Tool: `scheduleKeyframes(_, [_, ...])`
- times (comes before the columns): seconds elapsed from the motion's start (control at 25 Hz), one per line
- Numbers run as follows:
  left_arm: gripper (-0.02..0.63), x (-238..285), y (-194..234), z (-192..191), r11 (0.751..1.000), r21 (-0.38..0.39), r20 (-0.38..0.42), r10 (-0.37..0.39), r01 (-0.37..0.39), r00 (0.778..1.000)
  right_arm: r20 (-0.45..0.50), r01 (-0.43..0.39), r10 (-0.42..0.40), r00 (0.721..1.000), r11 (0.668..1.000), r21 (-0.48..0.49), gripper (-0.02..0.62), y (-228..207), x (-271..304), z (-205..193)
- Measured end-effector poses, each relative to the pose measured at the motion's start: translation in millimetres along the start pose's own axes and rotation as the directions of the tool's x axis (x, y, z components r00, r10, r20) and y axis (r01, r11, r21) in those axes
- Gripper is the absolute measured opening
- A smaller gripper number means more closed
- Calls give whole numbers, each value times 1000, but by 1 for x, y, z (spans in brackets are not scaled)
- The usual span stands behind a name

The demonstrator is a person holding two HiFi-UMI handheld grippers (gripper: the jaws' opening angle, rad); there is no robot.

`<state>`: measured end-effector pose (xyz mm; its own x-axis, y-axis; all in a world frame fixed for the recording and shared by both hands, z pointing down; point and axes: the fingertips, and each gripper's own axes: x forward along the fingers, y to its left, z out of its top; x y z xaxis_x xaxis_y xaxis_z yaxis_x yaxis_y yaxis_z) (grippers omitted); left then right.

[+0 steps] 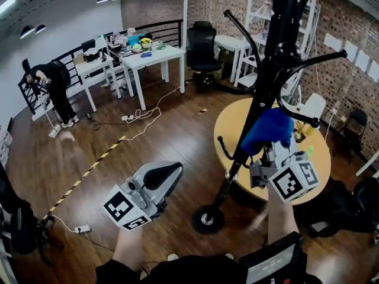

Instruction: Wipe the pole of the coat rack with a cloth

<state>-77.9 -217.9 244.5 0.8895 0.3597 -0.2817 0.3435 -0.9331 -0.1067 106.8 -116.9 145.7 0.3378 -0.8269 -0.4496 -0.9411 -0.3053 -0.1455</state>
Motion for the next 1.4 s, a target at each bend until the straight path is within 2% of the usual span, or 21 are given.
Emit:
scheduleKeyframes(0.16, [-8, 7, 0, 4, 997, -35, 29, -70, 71, 997, -95, 94, -100, 990, 993, -70, 23, -9, -17, -39])
scheduleKeyframes(0.32, [-8, 20, -6, -1, 994, -72, 45, -83, 86, 996, -176, 92, -122, 977, 981, -169, 23, -15, -32, -73])
scheduleKeyframes(0.48, [-8, 23, -21, -8, 991, -83, 20, -100, 102, 995, -236, 90, -135, 962, 977, -194, 23, -16, -48, -99])
scheduleKeyframes(0.64, [-8, 20, -18, -13, 988, -100, 26, -113, 115, 993, -292, 75, -138, 946, 973, -219, 23, -8, -60, -130])
scheduleKeyframes(0.72, [-8, 23, -15, -14, 984, -109, 25, -141, 143, 990, -359, 61, -146, 922, 970, -237, 23, -3, -67, -154])
scheduleKeyframes(0.8, [-8, 22, -11, -13, 977, -112, 27, -179, 181, 983, -436, 74, -181, 882, 965, -252, 23, -3, -75, -183])
scheduleKeyframes(0.92, [-8, 17, 1, -11, 969, -113, 35, -217, 220, 976, -552, 119, -246, 797, 959, -256, 23, -8, -88, -227])
scheduleKeyframes(1.04, [-8, 16, 10, -13, 961, -128, 46, -241, 245, 969, -650, 152, -264, 712, 963, -224, 23, -10, -105, -257])
scheduleKeyframes(1.08, [-8, 15, 13, -14, 959, -134, 49, -246, 250, 968, -668, 163, -257, 699, 966, -201, 23, -9, -110, -261])
scheduleKeyframes(1.28, [-8, 21, 14, -18, 949, -151, 59, -270, 276, 961, -721, 175, -166, 673, 983, -63, 23, 16, -129, -250])
scheduleKeyframes(1.4, [-8, 23, 14, -21, 948, -155, 58, -271, 277, 961, -729, 169, -145, 669, 985, -42, 23, 22, -132, -247])
